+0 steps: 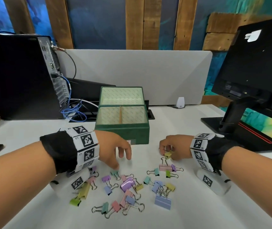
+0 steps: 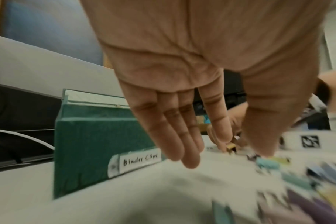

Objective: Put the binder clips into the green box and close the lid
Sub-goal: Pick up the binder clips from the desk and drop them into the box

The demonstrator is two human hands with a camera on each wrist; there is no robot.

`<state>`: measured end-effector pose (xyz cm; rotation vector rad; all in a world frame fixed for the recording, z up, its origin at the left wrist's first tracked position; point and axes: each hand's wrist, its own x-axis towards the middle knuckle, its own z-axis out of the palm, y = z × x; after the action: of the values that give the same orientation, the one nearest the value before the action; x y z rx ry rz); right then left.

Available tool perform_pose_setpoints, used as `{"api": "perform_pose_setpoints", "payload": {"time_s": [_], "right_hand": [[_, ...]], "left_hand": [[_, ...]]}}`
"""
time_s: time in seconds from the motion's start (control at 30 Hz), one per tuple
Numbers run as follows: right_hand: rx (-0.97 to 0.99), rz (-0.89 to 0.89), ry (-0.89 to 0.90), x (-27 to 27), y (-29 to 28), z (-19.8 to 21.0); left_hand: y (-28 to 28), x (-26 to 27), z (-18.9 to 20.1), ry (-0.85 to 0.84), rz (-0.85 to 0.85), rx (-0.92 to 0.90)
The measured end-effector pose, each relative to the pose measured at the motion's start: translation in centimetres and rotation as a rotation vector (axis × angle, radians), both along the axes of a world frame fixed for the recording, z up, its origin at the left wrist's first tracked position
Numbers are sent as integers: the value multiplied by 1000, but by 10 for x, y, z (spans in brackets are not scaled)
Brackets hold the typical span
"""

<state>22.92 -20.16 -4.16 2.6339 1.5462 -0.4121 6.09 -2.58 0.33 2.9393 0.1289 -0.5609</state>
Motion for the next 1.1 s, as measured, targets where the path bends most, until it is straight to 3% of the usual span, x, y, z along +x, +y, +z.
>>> {"api": "perform_pose_setpoints", "payload": {"time_s": [0.2,0.4,0.5,0.6,0.73,1.1], "right_hand": [[129,-19,-24,0,-1,3],[180,21,-36,-1,-2,12],[296,17,-17,-3,4,30],[475,-3,50,-1,13,53],[670,-55,300,1,34,80],[852,-110,499,4,93,90]], "left_hand": [[-6,-16,-15,113,-2,72],[-13,-15,-22,81,-45,103],[-14,-12,-25,88,-79,138],[-13,-11,-27,61,-84,132],[-11,-10,-29,56,-74,138],[-5,-11,-29,32,-38,76]]}}
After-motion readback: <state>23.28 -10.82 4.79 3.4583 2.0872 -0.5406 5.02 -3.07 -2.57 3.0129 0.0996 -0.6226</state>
